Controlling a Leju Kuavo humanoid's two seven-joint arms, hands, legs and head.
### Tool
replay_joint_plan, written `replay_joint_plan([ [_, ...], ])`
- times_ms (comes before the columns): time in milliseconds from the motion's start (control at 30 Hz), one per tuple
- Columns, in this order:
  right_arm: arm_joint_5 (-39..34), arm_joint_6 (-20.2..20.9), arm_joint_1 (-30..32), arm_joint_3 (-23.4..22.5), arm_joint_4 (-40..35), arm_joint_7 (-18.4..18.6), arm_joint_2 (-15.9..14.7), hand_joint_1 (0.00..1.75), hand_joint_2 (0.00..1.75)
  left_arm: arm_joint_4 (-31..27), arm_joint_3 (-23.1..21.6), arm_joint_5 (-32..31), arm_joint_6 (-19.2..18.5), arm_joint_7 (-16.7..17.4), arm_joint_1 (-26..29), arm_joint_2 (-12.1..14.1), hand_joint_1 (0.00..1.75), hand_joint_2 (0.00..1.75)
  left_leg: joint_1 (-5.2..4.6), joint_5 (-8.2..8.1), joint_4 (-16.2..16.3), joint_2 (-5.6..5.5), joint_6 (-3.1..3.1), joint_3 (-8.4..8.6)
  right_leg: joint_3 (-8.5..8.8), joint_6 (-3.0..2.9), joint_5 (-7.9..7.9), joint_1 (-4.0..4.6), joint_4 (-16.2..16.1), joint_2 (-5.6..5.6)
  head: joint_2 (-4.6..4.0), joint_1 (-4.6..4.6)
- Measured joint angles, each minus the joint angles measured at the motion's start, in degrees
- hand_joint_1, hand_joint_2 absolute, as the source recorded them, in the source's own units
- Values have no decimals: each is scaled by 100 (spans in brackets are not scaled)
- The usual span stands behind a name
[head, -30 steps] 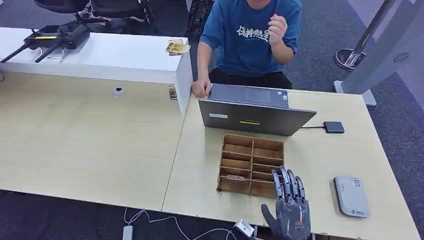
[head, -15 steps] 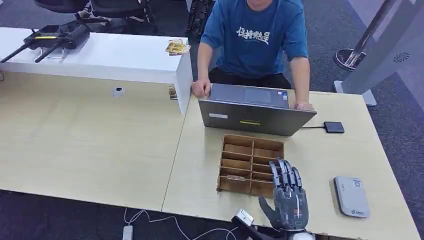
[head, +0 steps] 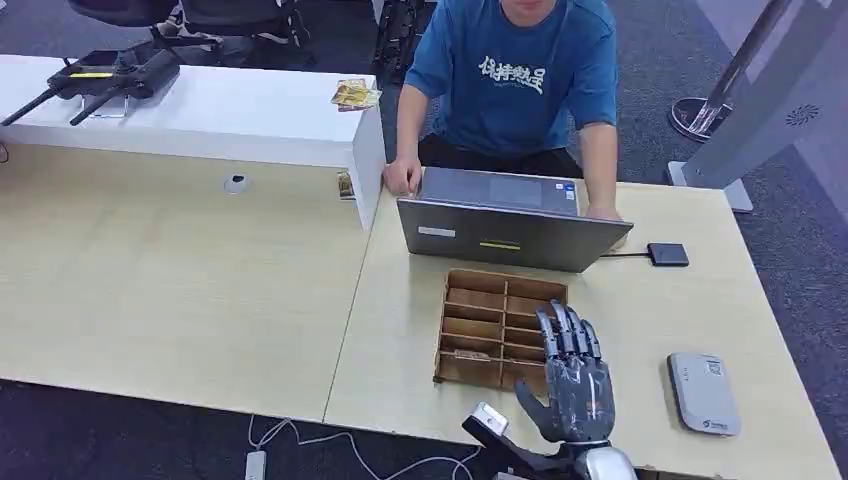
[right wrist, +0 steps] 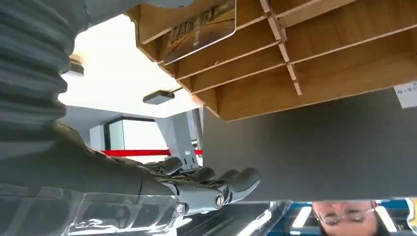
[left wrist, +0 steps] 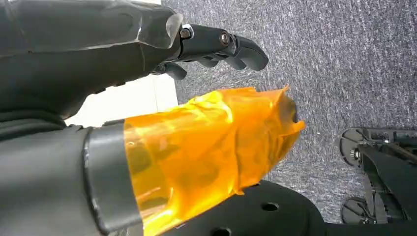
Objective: Pass the card to the sensor for recognition and then transmit it.
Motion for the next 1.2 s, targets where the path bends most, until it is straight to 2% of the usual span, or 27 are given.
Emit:
replay_joint_plan([
  [567,127,800,-352,387,175,382,-192,0,175,0,0,-13,-13,11,-8,0,0,0,0,0,0,0,0,-1,0,0,0,0,-1,0,0,0],
  [1200,48,837,-284,500,120,446,-345,0,175,0,0,2,57,-22,-8,0,0,0,0,0,0,0,0,0,-1,0,0,0,-1,0,0,0],
])
